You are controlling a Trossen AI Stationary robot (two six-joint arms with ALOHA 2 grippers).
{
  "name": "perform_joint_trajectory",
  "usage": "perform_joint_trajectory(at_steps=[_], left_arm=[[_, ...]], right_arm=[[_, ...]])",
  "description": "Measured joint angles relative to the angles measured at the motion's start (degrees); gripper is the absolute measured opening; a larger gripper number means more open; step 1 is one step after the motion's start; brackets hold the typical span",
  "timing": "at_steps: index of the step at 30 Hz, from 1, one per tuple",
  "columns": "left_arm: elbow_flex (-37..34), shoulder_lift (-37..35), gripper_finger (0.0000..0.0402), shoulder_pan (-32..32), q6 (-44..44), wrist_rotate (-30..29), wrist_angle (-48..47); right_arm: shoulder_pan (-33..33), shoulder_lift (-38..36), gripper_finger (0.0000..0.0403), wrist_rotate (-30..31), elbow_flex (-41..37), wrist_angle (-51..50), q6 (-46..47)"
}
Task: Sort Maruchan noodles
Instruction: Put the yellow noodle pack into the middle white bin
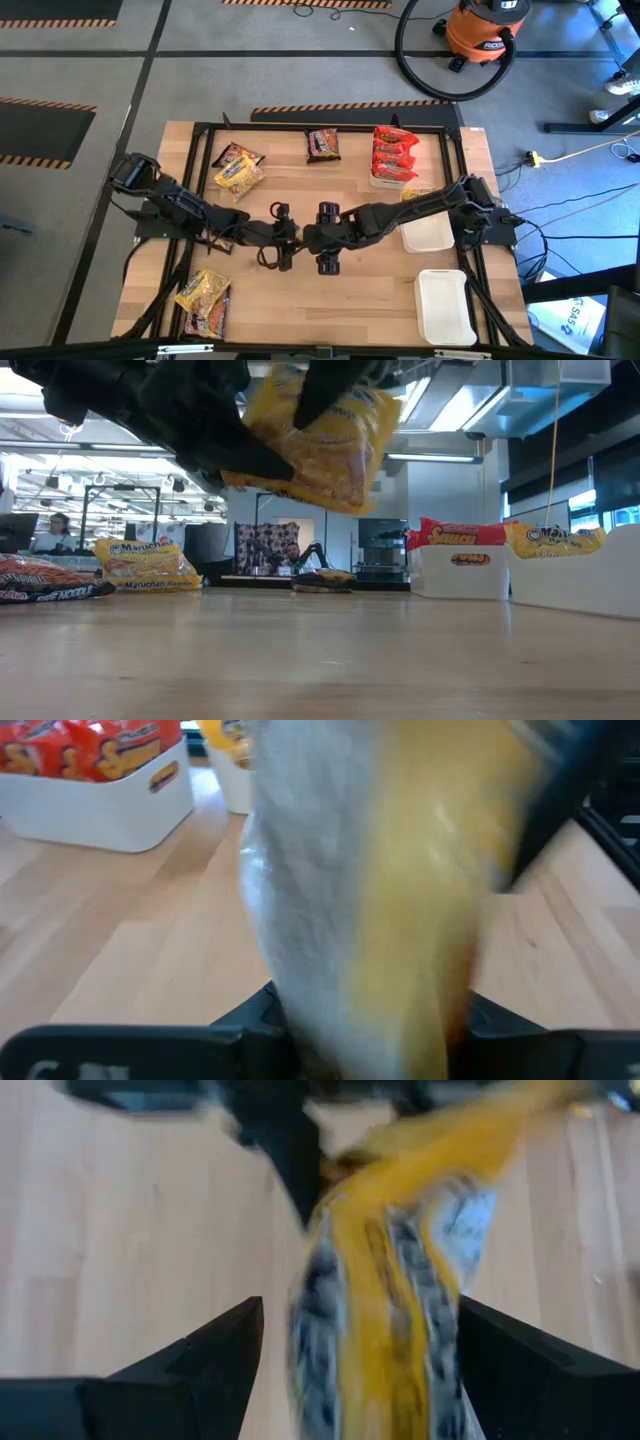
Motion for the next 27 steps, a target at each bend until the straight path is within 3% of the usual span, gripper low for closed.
perform_joint_trajectory(at_steps=[6,16,23,27], left_arm=[[0.0,0.0,0.0112,-0.7,1.5,-1.0,-0.2],[0.0,0.0,0.0112,-0.7,1.6,-1.5,-0.1],[0.0,0.0,0.0112,-0.7,1.6,-1.6,0.2],[0.0,0.0,0.0112,-0.7,1.2,-1.1,-0.5]], right_arm=[[-0.4,0.9,0.0248,0.8,0.0,-0.6,-2.3],[-0.3,1.1,0.0093,-0.7,0.0,-1.2,-3.1],[-0.2,1.1,0.0088,1.8,0.0,-3.0,-4.6],[0.5,0.2,0.0105,4.0,0.0,-7.3,-3.4]])
